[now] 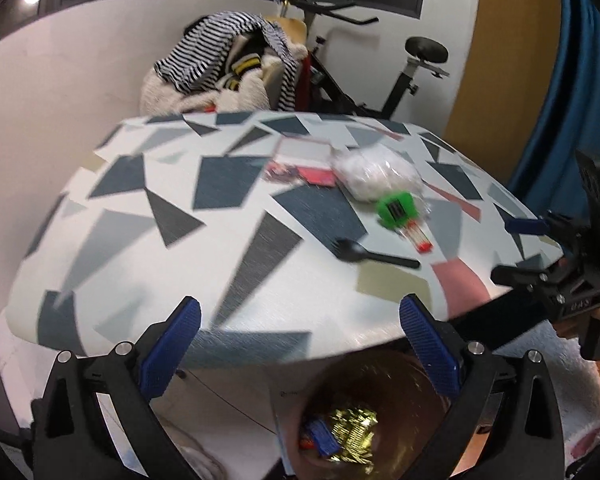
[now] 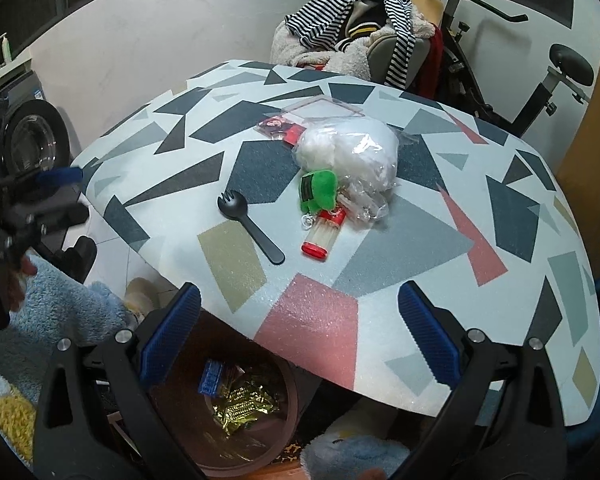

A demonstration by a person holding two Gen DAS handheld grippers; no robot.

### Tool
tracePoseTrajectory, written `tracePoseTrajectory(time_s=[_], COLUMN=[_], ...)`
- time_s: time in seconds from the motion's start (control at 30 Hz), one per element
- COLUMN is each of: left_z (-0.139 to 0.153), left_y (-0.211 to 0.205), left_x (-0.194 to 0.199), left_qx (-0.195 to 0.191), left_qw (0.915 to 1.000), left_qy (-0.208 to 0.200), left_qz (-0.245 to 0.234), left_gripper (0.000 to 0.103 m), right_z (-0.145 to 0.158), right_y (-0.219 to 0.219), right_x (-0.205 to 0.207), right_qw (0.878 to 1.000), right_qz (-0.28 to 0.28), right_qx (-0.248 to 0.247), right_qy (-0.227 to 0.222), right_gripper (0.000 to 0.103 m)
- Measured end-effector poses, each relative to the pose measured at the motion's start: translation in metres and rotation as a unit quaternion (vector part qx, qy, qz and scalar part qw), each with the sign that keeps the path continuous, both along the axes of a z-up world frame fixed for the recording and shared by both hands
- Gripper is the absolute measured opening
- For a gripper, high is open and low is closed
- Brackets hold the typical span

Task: Collect trash
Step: 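Reach the right gripper to the green plush keychain and grasp it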

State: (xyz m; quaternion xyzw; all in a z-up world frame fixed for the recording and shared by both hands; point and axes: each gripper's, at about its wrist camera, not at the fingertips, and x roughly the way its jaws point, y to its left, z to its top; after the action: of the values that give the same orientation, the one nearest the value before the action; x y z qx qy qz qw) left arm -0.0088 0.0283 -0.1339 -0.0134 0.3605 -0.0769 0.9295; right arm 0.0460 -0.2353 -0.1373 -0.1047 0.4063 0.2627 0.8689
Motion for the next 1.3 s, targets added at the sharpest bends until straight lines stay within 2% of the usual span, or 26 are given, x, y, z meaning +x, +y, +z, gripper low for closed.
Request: tracePoseTrajectory(time_s=[0.1, 0.27, 0.4, 0.57, 0.73, 0.9, 1.03, 1.3], left_z=[0.005, 0.012, 0.017, 0.022, 0.025, 0.021, 0.018, 0.005], left_y=[0.005, 0.014, 0.016, 0.022, 0.023, 0.024, 0.027, 0.038], left_x=[0.003, 0.006, 0.009, 0.014, 0.014, 0.02, 0.025, 0.041], left_qx=[0.017, 0.017, 0.031, 0.034, 0.048, 0.061, 0.053, 0.021], left_qw=[0.9998, 0.9993, 0.9987, 0.9983, 0.9969, 0.996, 0.9967, 0.9971], left_qy=[-0.01, -0.025, -0.034, -0.04, -0.052, -0.043, -0.036, 0.005], left_qz=[0.008, 0.021, 0.023, 0.027, 0.034, 0.049, 0.05, 0.073], left_gripper=[0.097, 0.097, 0.097, 0.097, 0.097, 0.097, 0.097, 0.097], right_z=[0.0, -0.002, -0.004, -0.005, -0.011, -0.018, -0.023, -0.031], right_y=[0.002, 0.002, 0.003, 0.001, 0.005, 0.01, 0.011, 0.003], right_x=[0.003, 0.012, 0.021, 0.03, 0.034, 0.037, 0.04, 0.053], right_qw=[1.0, 1.0, 1.0, 1.0, 0.999, 0.999, 0.999, 0.999], right_qz=[0.001, -0.002, -0.005, 0.001, 0.011, 0.016, 0.017, 0.001], right_qx=[-0.003, -0.001, -0.004, 0.009, -0.004, -0.02, -0.021, -0.007], right_qy=[-0.003, 0.002, 0.005, 0.026, 0.034, 0.039, 0.039, 0.052], right_gripper=[0.097, 0.097, 0.097, 0.097, 0.097, 0.097, 0.097, 0.097])
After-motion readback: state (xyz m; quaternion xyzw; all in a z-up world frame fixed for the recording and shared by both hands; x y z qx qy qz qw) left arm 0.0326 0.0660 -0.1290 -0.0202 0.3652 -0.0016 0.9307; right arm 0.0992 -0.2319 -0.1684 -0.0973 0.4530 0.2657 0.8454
